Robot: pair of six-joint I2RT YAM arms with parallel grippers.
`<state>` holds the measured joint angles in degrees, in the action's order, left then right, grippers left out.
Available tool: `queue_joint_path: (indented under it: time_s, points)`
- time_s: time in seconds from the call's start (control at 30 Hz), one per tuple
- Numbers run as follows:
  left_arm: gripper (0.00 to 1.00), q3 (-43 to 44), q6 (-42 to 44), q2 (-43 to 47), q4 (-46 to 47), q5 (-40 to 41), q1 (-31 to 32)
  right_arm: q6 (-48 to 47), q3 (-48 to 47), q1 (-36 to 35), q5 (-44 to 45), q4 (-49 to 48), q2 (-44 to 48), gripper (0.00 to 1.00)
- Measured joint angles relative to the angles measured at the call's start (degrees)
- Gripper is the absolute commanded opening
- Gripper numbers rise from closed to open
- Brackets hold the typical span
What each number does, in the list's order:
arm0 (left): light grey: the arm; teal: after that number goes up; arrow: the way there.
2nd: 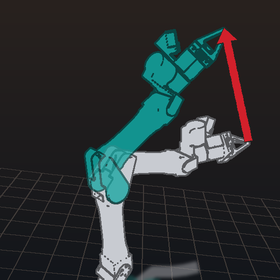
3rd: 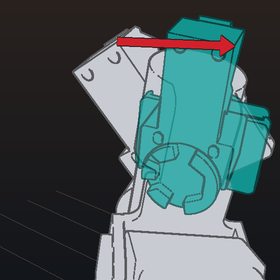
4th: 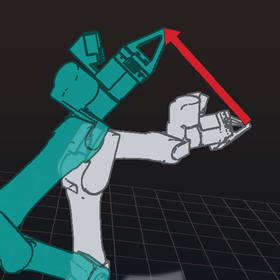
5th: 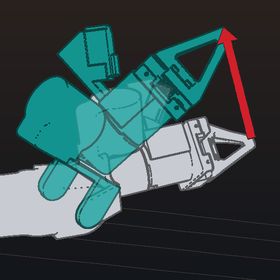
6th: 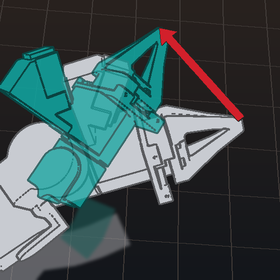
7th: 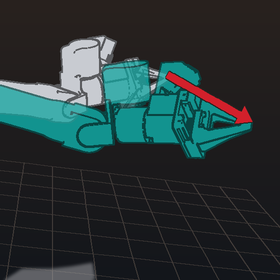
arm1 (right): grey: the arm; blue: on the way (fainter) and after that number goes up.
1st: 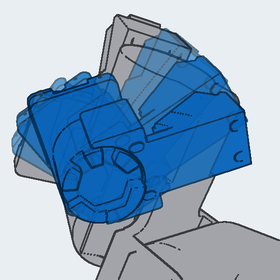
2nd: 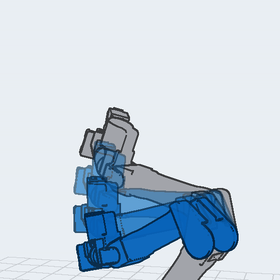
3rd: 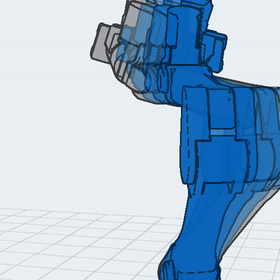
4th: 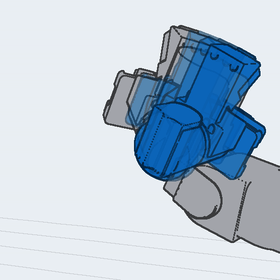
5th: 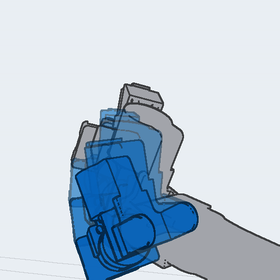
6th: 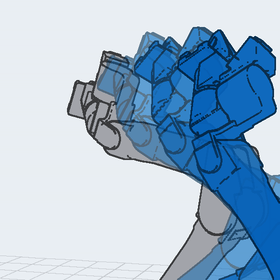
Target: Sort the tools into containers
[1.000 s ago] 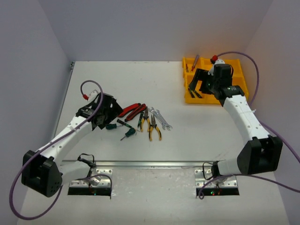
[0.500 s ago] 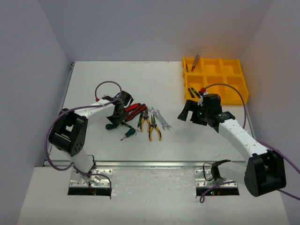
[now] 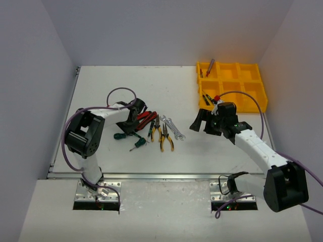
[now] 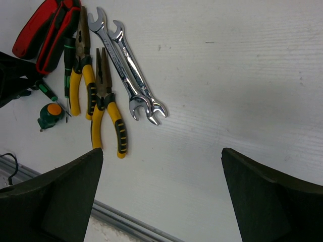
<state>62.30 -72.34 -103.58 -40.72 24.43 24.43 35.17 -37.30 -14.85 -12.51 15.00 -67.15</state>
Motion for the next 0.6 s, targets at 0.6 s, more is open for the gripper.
queue_joint_path:
  time_s: [0.6]
  points:
    - [0.00,1.8,1.3,-0.6,0.7,-1.2,0.0,0.0,0.0,-0.8,0.0,-0.1,-0.4,0.99]
